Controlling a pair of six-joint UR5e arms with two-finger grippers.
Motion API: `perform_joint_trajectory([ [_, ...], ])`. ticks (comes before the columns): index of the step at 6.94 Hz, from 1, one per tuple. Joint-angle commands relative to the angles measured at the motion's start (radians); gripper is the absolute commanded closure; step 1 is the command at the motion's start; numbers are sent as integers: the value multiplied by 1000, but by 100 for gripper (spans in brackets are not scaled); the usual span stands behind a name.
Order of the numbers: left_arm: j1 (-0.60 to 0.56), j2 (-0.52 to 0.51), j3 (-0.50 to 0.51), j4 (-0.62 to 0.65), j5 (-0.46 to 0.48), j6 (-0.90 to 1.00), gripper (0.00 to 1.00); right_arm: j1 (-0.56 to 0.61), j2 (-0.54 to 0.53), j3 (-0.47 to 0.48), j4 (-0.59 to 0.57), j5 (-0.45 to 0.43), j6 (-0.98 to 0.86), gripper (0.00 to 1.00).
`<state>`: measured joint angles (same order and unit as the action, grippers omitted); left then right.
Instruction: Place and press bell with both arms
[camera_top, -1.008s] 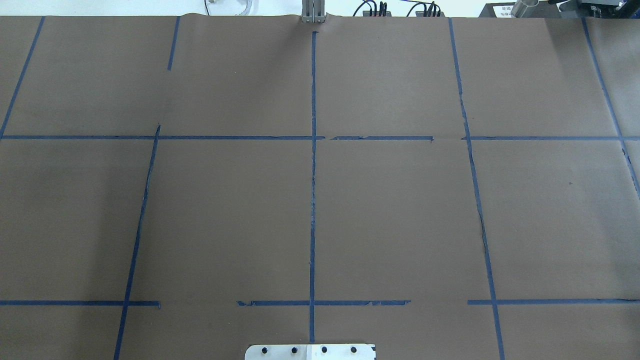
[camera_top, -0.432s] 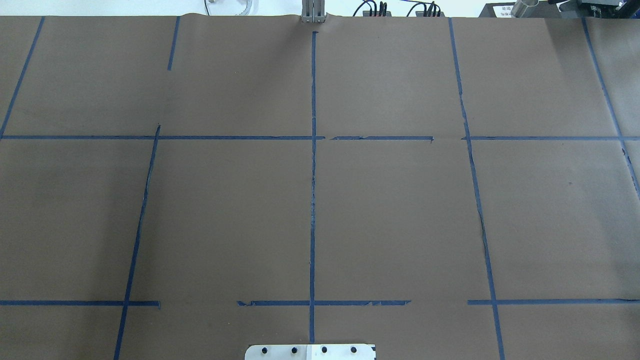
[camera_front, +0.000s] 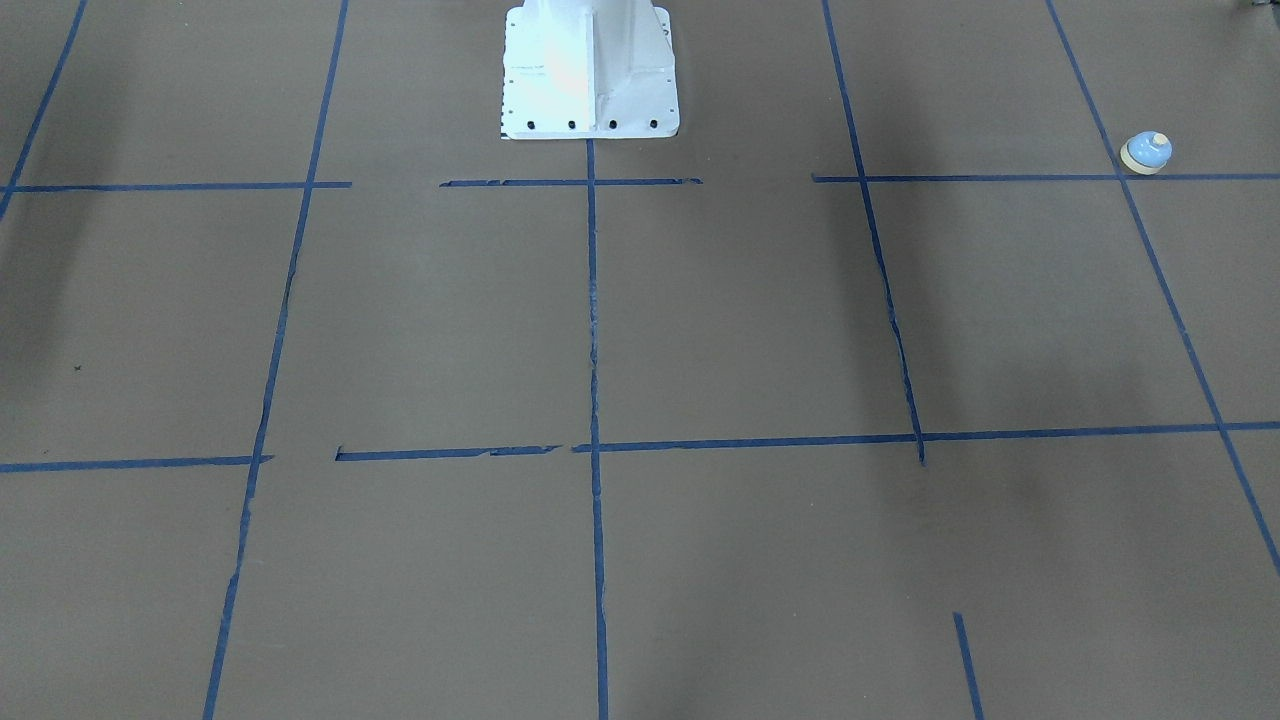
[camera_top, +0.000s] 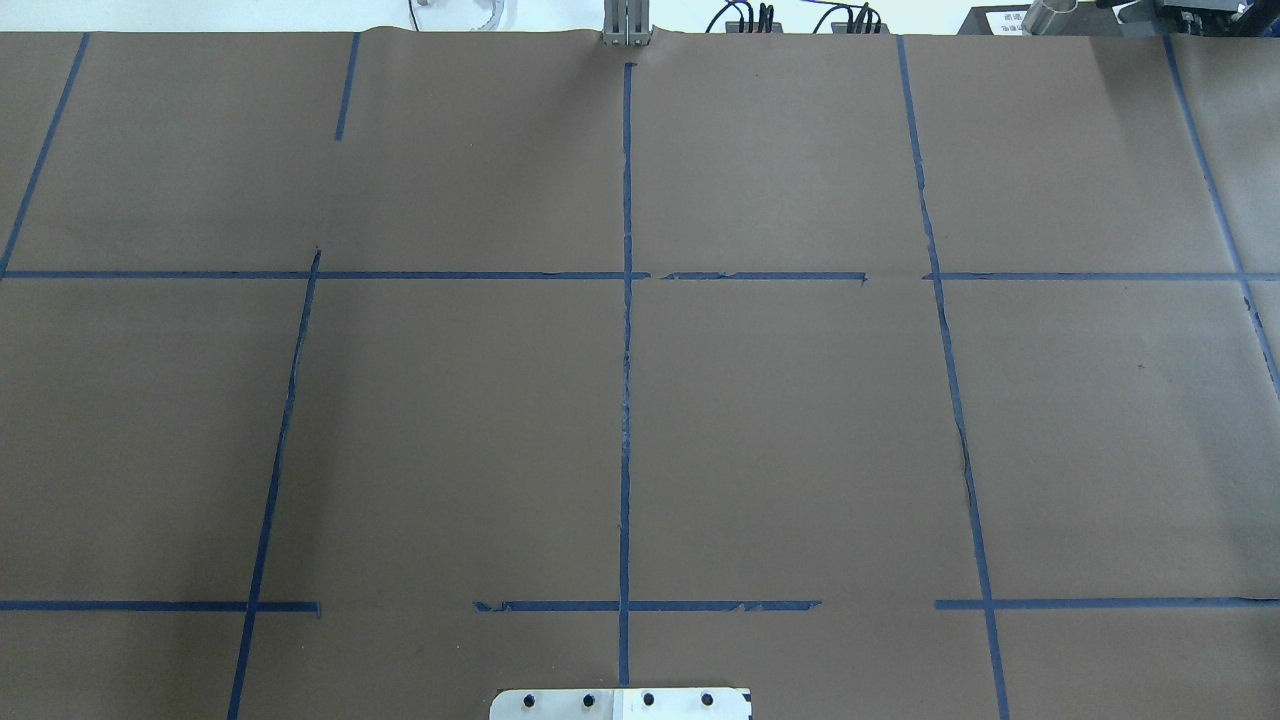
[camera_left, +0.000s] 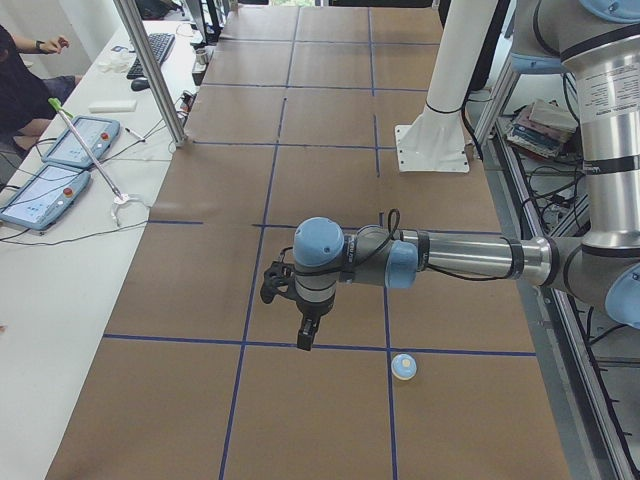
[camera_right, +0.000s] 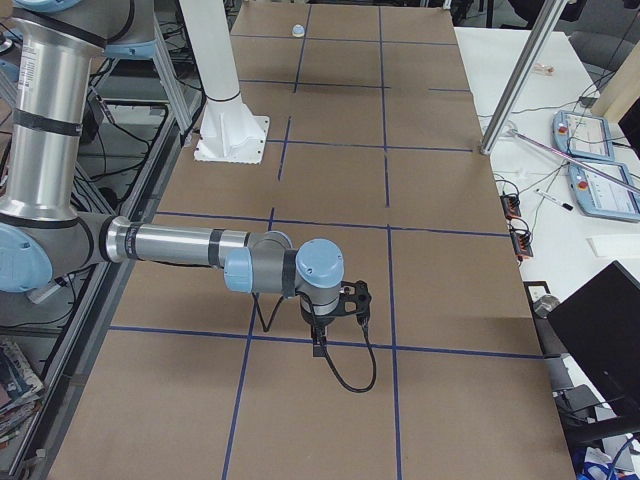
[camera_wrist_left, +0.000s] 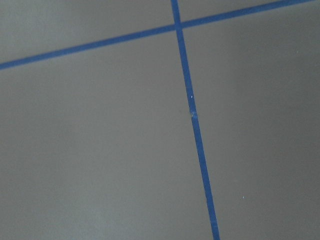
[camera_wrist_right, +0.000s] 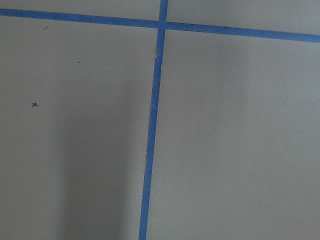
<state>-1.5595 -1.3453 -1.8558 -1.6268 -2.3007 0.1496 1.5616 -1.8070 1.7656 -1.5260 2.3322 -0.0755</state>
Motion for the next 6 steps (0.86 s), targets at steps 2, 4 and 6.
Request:
perform_joint_trajectory([
  [2,69,90,-3,-254,-6,-31,0,0,0,2,1,-1,-1,0],
  [4,221,153,0,-442,1,-313,0,0,0,3,3,-1,-1,0],
  [6,358,243,9,-560,4,-447,0,0,0,3,3,-1,-1,0],
])
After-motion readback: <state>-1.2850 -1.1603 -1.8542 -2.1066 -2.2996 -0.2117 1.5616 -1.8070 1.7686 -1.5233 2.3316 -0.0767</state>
